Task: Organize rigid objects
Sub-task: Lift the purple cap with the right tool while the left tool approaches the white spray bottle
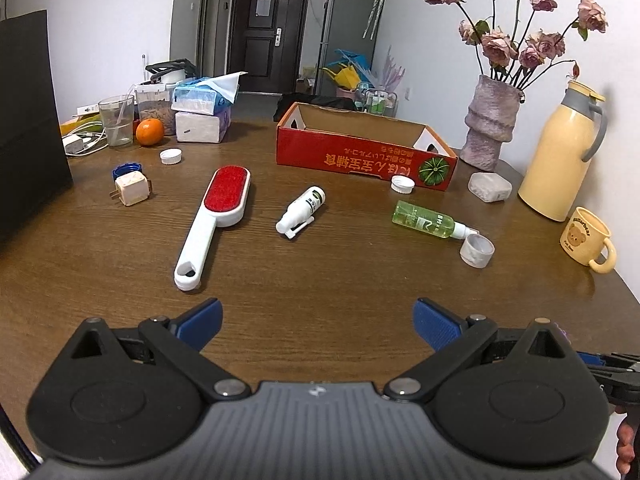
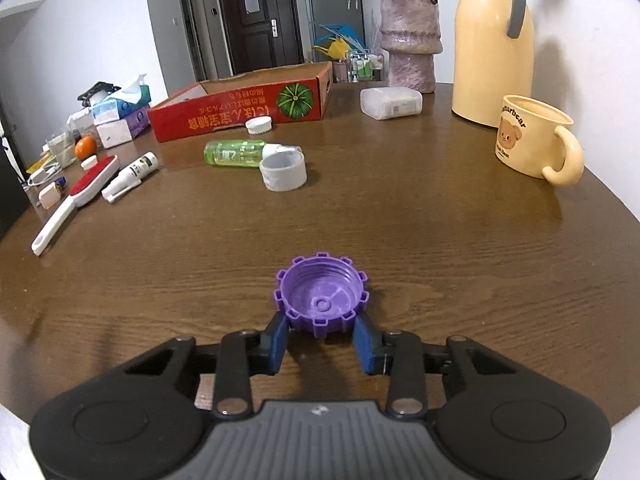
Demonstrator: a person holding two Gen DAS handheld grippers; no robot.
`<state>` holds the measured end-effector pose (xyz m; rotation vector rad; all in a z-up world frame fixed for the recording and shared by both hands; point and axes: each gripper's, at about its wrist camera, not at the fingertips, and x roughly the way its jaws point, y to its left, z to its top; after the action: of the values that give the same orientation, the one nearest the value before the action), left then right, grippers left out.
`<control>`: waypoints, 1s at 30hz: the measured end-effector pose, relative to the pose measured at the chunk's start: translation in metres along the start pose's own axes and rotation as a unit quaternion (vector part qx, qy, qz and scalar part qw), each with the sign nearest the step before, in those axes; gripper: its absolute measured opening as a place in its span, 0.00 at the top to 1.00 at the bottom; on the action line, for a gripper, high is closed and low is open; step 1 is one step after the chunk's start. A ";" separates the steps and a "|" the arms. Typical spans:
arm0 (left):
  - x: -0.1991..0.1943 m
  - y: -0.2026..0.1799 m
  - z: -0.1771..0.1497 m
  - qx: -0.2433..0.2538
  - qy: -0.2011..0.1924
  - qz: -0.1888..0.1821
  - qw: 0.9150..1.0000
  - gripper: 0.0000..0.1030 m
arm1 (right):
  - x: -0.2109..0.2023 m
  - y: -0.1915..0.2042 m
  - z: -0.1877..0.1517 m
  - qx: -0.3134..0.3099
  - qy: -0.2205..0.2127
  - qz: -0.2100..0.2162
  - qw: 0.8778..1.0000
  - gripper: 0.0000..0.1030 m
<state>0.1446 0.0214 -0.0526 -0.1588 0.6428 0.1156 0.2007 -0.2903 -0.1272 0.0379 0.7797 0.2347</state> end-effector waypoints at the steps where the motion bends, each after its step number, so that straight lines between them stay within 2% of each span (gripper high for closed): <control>1: 0.002 0.000 0.001 0.000 0.001 0.001 1.000 0.00 | 0.000 -0.001 0.000 0.000 0.000 0.002 1.000 0.67; 16: 0.026 0.004 0.020 0.002 0.010 0.003 1.000 0.00 | 0.006 0.007 0.019 -0.009 -0.028 0.015 0.999 0.67; 30: 0.065 0.005 0.046 0.017 0.028 0.004 0.999 0.00 | 0.021 0.014 0.049 -0.013 -0.041 0.005 0.999 0.67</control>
<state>0.2230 0.0388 -0.0562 -0.1263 0.7015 0.1081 0.2466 -0.2693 -0.1056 0.0262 0.6952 0.2512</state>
